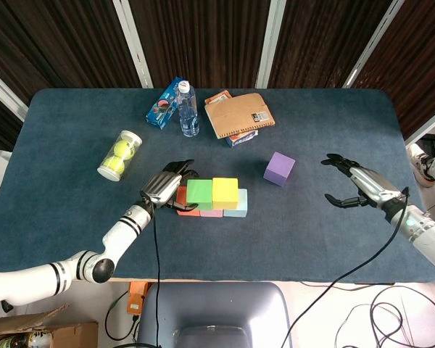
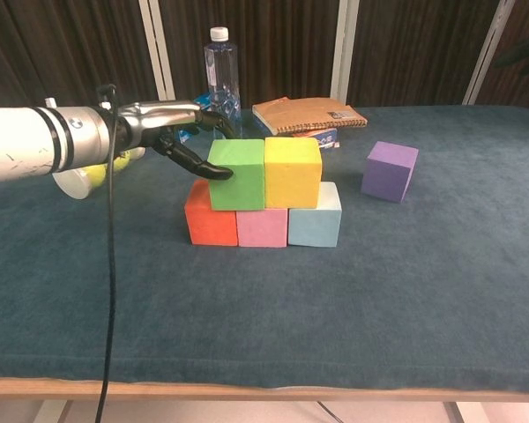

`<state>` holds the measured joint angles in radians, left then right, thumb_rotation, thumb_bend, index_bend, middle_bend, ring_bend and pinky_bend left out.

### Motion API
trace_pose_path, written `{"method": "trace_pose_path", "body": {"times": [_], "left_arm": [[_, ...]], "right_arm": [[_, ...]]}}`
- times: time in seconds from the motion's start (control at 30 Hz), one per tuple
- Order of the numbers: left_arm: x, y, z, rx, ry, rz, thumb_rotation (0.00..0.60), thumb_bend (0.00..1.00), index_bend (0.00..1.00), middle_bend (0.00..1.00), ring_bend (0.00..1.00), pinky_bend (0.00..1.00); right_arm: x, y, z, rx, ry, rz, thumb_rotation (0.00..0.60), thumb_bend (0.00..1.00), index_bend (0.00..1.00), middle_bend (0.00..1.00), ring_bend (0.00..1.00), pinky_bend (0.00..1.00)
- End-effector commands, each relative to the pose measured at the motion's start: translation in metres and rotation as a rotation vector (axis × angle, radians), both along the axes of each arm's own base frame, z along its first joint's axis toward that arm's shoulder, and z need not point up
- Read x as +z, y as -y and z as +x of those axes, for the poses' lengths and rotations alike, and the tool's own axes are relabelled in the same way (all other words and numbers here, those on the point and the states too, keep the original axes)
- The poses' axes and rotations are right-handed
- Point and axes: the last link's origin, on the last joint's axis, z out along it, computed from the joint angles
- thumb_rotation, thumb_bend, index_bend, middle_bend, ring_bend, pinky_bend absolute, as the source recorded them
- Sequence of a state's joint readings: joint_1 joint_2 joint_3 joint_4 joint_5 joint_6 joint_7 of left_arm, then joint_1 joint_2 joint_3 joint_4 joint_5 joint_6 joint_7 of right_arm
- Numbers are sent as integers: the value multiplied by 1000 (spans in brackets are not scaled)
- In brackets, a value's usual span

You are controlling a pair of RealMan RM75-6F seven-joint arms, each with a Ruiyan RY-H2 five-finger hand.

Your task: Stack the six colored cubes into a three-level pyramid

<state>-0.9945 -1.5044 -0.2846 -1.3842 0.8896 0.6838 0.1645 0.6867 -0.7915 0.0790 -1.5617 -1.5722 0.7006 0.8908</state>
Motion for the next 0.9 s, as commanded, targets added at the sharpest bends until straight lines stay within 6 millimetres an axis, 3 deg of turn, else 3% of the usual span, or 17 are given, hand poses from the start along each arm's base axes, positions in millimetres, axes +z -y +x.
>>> {"method": "trace_pose_path", "body": {"times": [0.03,0.9], "left_arm": [[-1,-2,-1,-11,-21,6,380,228,270,0,0,67],[0,-4,1,-26,-12,12,379,274,354,0,0,67]], "right_arm": [[2,1,-4,-5,1,0,420,312,132,0,0,0],[1,2,-10,-18,-3,21,421,312,117,0,0,0]]}}
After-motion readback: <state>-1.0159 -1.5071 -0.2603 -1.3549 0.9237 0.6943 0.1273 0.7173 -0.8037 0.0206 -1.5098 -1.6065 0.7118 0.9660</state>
